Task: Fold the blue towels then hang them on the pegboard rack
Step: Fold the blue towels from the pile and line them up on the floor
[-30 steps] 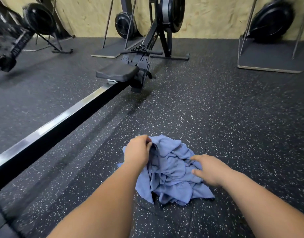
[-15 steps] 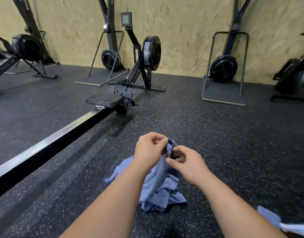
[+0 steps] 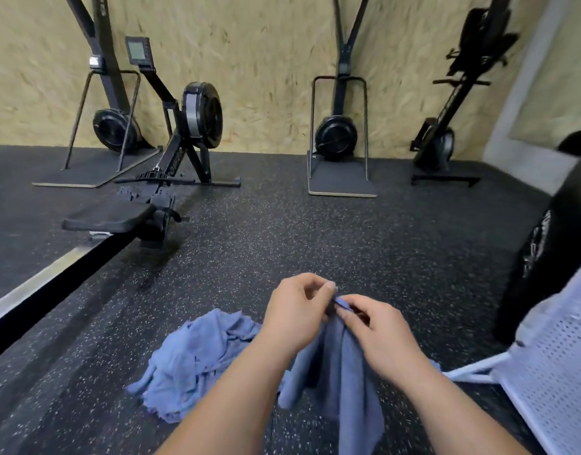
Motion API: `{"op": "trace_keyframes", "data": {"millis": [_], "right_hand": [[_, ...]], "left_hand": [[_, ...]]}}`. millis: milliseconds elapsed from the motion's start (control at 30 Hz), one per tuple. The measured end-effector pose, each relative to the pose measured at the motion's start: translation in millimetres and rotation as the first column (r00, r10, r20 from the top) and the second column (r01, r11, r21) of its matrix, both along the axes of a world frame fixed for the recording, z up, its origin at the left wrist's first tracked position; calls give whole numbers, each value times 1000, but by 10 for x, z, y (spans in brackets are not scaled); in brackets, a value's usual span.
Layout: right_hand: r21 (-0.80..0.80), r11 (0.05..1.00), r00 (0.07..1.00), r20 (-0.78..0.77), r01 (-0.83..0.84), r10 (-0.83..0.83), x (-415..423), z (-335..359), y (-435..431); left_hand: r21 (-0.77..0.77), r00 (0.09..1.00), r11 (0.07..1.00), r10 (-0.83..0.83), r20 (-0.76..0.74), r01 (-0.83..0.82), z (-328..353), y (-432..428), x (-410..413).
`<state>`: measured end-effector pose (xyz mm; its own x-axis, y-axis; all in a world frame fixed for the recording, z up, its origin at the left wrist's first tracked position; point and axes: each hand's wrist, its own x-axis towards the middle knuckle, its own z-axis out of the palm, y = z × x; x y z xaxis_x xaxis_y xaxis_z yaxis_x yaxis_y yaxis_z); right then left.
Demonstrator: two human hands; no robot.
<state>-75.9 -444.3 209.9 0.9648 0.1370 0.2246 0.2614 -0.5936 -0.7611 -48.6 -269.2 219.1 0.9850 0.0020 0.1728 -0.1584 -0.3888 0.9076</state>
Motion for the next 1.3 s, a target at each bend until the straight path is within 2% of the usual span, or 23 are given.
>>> {"op": "trace_keyframes", "data": {"millis": [100,200,267,400,567,667,833,1000,1300], "right_hand": [[17,999,999,-3,50,-50,-67,5,-257],[38,998,999,-14,46,-45,-73,68,-423],[2,1000,999,-39,31,-31,-52,133,-502],[-47,999,996,-87,-7,3,92,235,-605],[-147,989,999,-28,-22,18,336,197,-620],[-161,986,998,-38,-53,47,462,200,-664],[-193,978,996,-45,-84,77,647,274,-780],[-213,977,999,-44,5,-15,812,194,-1041],[-299,948,988,-69,110,-136,918,112,-1340]], "left_hand": [[168,996,985,-59,63,48,-23,-192,72],[155,946,937,-322,38,313,-31,-302,131],[125,923,916,-385,0,382,-11,-317,138],[117,935,928,-353,-27,354,-32,-230,159],[224,976,953,-215,18,206,22,-3,226],[184,977,961,-213,22,205,34,59,172],[350,966,908,-257,31,231,-42,117,142],[543,975,822,-222,27,172,-70,124,382],[619,996,785,-56,67,2,-93,100,712]]}}
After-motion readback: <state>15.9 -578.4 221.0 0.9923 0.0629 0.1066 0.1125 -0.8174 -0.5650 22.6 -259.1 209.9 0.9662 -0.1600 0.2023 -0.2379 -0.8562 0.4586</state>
